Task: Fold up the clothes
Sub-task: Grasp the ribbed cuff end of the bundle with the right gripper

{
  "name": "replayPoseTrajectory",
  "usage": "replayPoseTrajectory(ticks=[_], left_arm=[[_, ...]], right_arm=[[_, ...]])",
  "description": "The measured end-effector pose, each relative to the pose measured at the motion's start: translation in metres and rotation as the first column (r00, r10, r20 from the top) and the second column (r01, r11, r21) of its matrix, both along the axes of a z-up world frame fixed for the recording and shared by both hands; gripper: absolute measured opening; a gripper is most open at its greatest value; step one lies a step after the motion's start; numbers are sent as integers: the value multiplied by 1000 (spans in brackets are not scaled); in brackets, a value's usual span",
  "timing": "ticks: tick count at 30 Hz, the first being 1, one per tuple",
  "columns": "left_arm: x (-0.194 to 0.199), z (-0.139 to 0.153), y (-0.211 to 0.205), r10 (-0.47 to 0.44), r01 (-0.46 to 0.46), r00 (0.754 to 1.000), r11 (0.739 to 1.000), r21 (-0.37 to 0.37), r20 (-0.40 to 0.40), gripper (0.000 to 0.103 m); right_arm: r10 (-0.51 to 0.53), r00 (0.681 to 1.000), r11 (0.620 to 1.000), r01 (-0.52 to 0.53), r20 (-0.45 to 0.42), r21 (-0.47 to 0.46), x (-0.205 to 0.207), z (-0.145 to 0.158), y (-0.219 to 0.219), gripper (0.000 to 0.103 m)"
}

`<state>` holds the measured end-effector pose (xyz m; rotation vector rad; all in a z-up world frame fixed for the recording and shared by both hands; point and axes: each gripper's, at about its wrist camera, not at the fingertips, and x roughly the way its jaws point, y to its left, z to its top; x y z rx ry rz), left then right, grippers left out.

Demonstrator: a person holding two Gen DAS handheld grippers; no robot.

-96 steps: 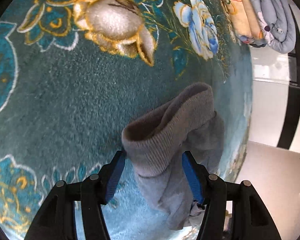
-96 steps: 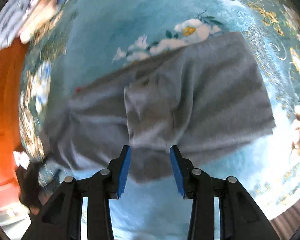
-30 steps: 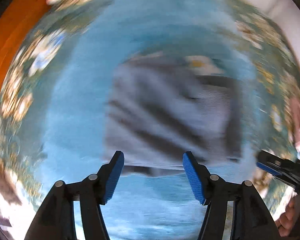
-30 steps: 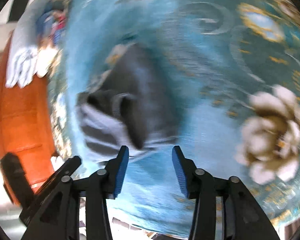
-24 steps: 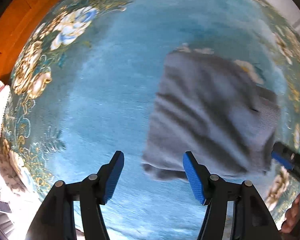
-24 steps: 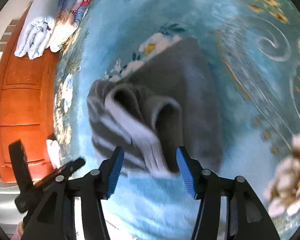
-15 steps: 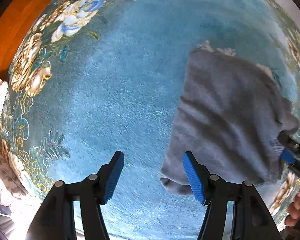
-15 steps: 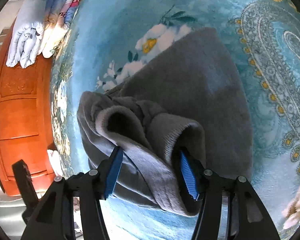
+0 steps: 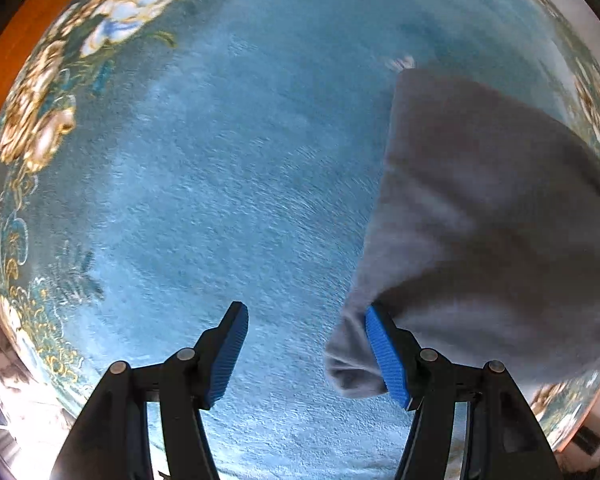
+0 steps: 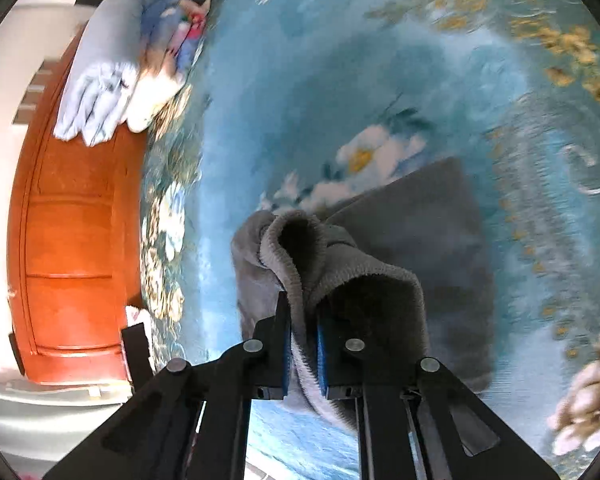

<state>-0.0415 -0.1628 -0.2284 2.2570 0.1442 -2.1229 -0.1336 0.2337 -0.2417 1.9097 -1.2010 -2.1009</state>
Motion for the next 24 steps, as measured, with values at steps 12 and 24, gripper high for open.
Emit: replayPoseTrajectory(ticks=[12, 24], left_arm=[[9, 8, 0, 6, -6, 1000, 1000, -16, -6, 65], [-17, 39, 74, -222, 243, 963, 961, 134, -151, 66]], right_arm=[[-104, 993, 994, 106, 53, -33, 24, -18, 53, 36], [196, 978, 972, -183, -75, 148, 17, 28, -18, 42]])
